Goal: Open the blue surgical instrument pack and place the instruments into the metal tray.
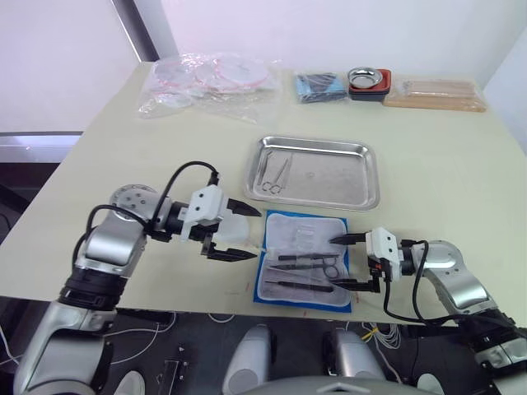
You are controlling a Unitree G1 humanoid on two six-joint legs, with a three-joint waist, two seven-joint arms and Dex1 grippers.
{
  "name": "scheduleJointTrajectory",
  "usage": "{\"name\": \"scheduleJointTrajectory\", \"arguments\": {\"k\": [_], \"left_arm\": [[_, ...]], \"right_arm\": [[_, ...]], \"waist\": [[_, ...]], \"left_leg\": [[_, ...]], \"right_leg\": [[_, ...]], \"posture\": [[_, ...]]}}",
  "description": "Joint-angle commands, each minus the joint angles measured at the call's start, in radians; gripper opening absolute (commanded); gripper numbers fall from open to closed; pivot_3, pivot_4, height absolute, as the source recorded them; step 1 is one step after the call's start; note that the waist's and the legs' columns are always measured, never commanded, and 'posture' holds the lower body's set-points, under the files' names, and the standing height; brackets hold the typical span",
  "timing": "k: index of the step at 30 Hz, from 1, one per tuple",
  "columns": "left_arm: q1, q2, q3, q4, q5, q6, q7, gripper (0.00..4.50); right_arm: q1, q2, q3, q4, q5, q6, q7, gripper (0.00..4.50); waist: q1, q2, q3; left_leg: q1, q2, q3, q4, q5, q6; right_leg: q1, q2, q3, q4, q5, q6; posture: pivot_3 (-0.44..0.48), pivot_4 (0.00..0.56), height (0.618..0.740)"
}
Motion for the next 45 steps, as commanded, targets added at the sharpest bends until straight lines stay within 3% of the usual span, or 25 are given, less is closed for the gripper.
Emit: {"name": "scheduleJointTrajectory", "arguments": {"k": [1, 12, 27, 30, 32, 33, 39, 45], "left_arm": [[-0.046, -0.039, -0.043, 0.042, 0.061, -0.043, 0.027, 4.42], [-0.092, -0.167, -0.126, 0.170, 0.144, -0.123, 0.053, 4.42], [-0.090, -0.222, -0.167, 0.267, 0.203, -0.191, 0.077, 4.42], [-0.089, -0.226, -0.167, 0.276, 0.205, -0.194, 0.078, 3.65], [-0.088, -0.225, -0.167, 0.282, 0.207, -0.199, 0.077, 2.75], [-0.088, -0.226, -0.167, 0.285, 0.208, -0.200, 0.076, 2.59], [-0.082, -0.225, -0.162, 0.274, 0.200, -0.190, 0.063, 0.14], [-0.079, -0.211, -0.153, 0.230, 0.181, -0.161, 0.043, 0.05]], "right_arm": [[0.045, -0.021, 0.022, 0.054, -0.051, 0.057, -0.013, 4.50], [0.056, -0.023, 0.020, 0.035, -0.049, 0.068, -0.037, 4.50], [0.064, -0.024, 0.021, 0.018, -0.047, 0.080, -0.050, 4.50], [0.063, -0.023, 0.023, 0.017, -0.047, 0.081, -0.052, 4.50], [0.063, -0.022, 0.024, 0.016, -0.047, 0.081, -0.052, 4.50], [0.063, -0.021, 0.025, 0.017, -0.047, 0.081, -0.052, 4.50], [0.058, -0.020, 0.026, 0.022, -0.048, 0.079, -0.050, 4.50], [0.058, -0.019, 0.027, 0.026, -0.050, 0.075, -0.050, 4.50]], "waist": [[0.000, 0.000, 0.000], [-0.003, 0.000, 0.000], [-0.001, 0.000, 0.000], [-0.001, 0.000, 0.000], [-0.001, 0.000, 0.000], [-0.001, 0.000, 0.000], [-0.002, 0.000, 0.000], [-0.003, 0.000, 0.000]], "left_leg": [[0.000, 0.000, 0.000, 0.000, 0.000, 0.000], [0.000, 0.000, 0.000, 0.003, 0.000, 0.000], [0.001, -0.001, 0.001, 0.011, 0.000, 0.001], [0.001, -0.001, 0.001, 0.011, 0.000, 0.001], [0.001, -0.001, 0.001, 0.011, 0.000, 0.001], [0.001, -0.001, 0.000, 0.011, 0.000, 0.001], [0.001, 0.000, 0.000, 0.011, 0.000, 0.001], [0.001, 0.000, 0.000, 0.011, 0.000, 0.001]], "right_leg": [[0.000, 0.000, 0.000, 0.000, 0.000, 0.000], [0.000, 0.000, 0.001, 0.003, 0.000, 0.000], [0.000, 0.000, 0.002, 0.013, 0.000, 0.000], [0.000, 0.000, 0.002, 0.014, 0.000, 0.001], [0.000, 0.000, 0.002, 0.014, 0.000, 0.001], [0.000, 0.000, 0.002, 0.013, 0.000, 0.000], [0.000, 0.001, 0.002, 0.013, 0.000, 0.000], [0.000, 0.001, 0.002, 0.013, 0.000, 0.000]], "posture": [[0.000, 0.150, 0.740], [0.000, 0.150, 0.740], [0.000, 0.150, 0.740], [0.000, 0.150, 0.740], [0.000, 0.150, 0.740], [0.000, 0.150, 0.740], [0.000, 0.150, 0.740], [0.000, 0.150, 0.740]]}}
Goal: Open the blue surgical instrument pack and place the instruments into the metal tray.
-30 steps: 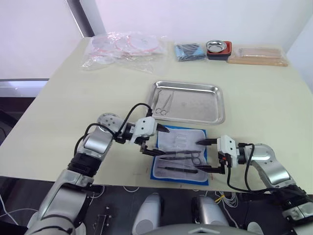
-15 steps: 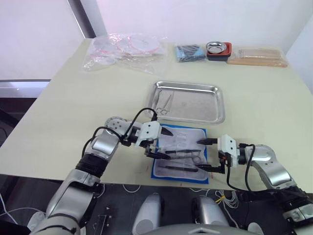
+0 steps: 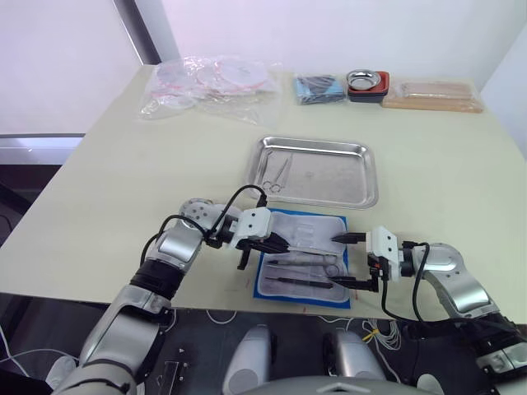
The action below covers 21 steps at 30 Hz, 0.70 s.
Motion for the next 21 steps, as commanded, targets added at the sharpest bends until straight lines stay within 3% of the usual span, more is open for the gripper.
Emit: {"name": "scheduleJointTrajectory", "arguments": {"k": [1, 21], "left_arm": [[0.000, 0.017, 0.012, -0.032, -0.011, 0.014, -0.005, 0.05], [-0.047, 0.171, 0.034, -0.216, -0.038, 0.206, -0.080, 0.05]], "right_arm": [[0.036, -0.018, 0.027, 0.059, -0.049, 0.037, 0.006, 4.50], [0.041, -0.006, 0.034, 0.064, -0.051, 0.032, 0.002, 4.50]], "waist": [[0.000, 0.000, 0.000], [-0.012, 0.000, 0.000]], "left_leg": [[0.000, 0.000, 0.000, 0.000, 0.000, 0.000], [0.000, 0.000, 0.001, 0.000, 0.000, 0.001]], "right_leg": [[0.000, 0.000, 0.000, 0.000, 0.000, 0.000], [-0.001, -0.001, 0.003, -0.002, 0.000, 0.000]], "posture": [[0.000, 0.150, 0.740], [0.000, 0.150, 0.740]]}}
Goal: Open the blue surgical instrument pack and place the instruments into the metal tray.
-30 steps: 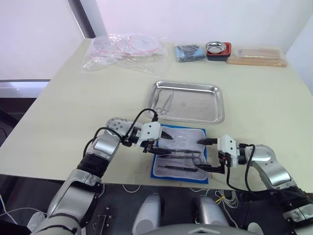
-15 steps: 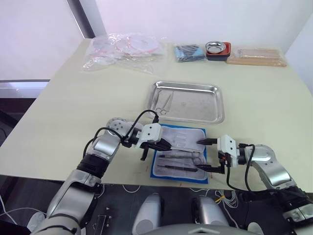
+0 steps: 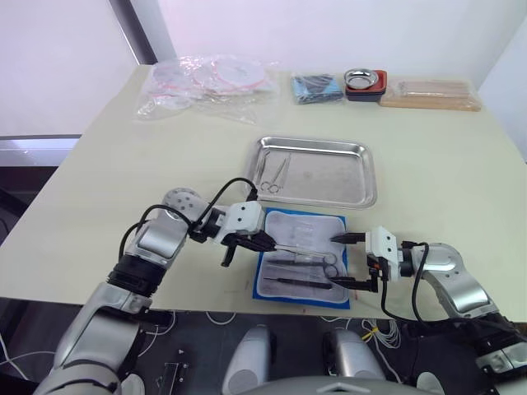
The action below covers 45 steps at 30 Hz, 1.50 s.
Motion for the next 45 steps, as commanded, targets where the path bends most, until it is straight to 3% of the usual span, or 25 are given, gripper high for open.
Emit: {"name": "scheduleJointTrajectory", "arguments": {"k": [1, 13, 19, 35, 45], "left_arm": [[-0.036, 0.045, 0.028, -0.068, -0.017, 0.048, -0.020, 0.05], [-0.042, 0.161, 0.031, -0.153, -0.033, 0.141, -0.084, 0.05], [-0.031, 0.226, 0.039, -0.173, -0.052, 0.152, -0.110, 0.05], [-0.027, 0.418, 0.049, -0.207, -0.165, 0.144, -0.134, 0.05], [-0.077, 0.339, 0.130, -0.177, -0.215, 0.290, -0.016, 0.05]], "right_arm": [[0.042, -0.010, 0.033, 0.064, -0.051, 0.033, 0.002, 4.50], [0.042, 0.000, 0.039, 0.070, -0.056, 0.028, 0.002, 4.50], [0.041, 0.002, 0.040, 0.073, -0.055, 0.025, 0.005, 4.50], [0.032, 0.005, 0.043, 0.087, -0.056, 0.021, 0.010, 4.50], [0.021, 0.004, 0.044, 0.096, -0.057, 0.019, 0.013, 4.50]], "waist": [[-0.004, 0.000, 0.000], [-0.022, -0.003, -0.002], [-0.023, -0.006, -0.002], [-0.019, -0.006, -0.002], [-0.017, -0.006, -0.002]], "left_leg": [[0.000, 0.000, 0.000, 0.000, 0.000, 0.000], [0.005, -0.003, 0.028, 0.001, -0.013, 0.022], [0.005, -0.004, 0.034, 0.002, -0.017, 0.027], [0.003, 0.002, 0.023, 0.002, -0.016, 0.027], [0.004, 0.003, 0.021, 0.002, -0.016, 0.026]], "right_leg": [[0.000, 0.000, 0.000, 0.000, 0.000, 0.000], [0.000, -0.009, 0.027, -0.013, 0.002, 0.014], [-0.002, -0.014, 0.027, -0.014, 0.003, 0.016], [-0.001, -0.007, 0.017, -0.010, 0.002, 0.014], [-0.001, -0.003, 0.017, -0.010, 0.002, 0.013]], "posture": [[0.000, 0.150, 0.740], [0.000, 0.150, 0.740], [0.000, 0.150, 0.740], [0.000, 0.150, 0.740], [0.000, 0.150, 0.740]]}}
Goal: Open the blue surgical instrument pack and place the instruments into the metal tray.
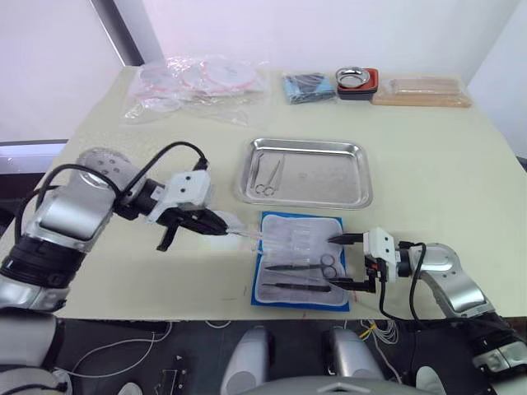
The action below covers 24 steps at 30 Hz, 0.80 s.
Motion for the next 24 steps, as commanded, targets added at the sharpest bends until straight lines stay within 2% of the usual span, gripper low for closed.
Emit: {"name": "scheduleJointTrajectory", "arguments": {"k": [1, 6, 13, 24], "left_arm": [[-0.016, -0.049, 0.050, -0.018, -0.018, 0.083, 0.082, 0.05], [-0.039, -0.161, 0.086, -0.051, -0.023, 0.270, 0.272, 0.05], [-0.074, -0.384, 0.149, -0.082, 0.008, 0.498, 0.651, 0.05], [-0.075, -0.705, 0.115, -0.049, 0.165, 0.533, 1.119, 0.05]], "right_arm": [[0.031, -0.010, 0.034, 0.079, -0.057, 0.038, 0.004, 4.50], [0.026, -0.013, 0.033, 0.085, -0.056, 0.036, 0.009, 4.50], [0.027, -0.012, 0.034, 0.086, -0.059, 0.034, 0.010, 4.50], [0.025, -0.011, 0.031, 0.090, -0.059, 0.032, 0.010, 4.50]], "waist": [[0.000, 0.000, 0.000], [0.000, 0.000, 0.000], [0.002, -0.001, -0.001], [0.003, -0.001, -0.001]], "left_leg": [[0.000, 0.000, 0.000, 0.000, 0.000, 0.000], [0.000, 0.000, -0.001, 0.000, 0.001, -0.001], [0.000, -0.001, -0.003, 0.001, 0.002, -0.004], [0.000, -0.003, -0.006, 0.001, 0.006, -0.010]], "right_leg": [[0.000, 0.000, 0.000, 0.000, 0.000, 0.000], [0.000, 0.000, 0.000, 0.001, 0.000, 0.000], [0.000, 0.000, -0.001, 0.002, 0.000, 0.000], [0.000, -0.001, -0.003, 0.006, 0.001, -0.001]], "posture": [[0.000, 0.150, 0.740], [0.000, 0.150, 0.740], [0.000, 0.150, 0.740], [0.000, 0.150, 0.740]]}}
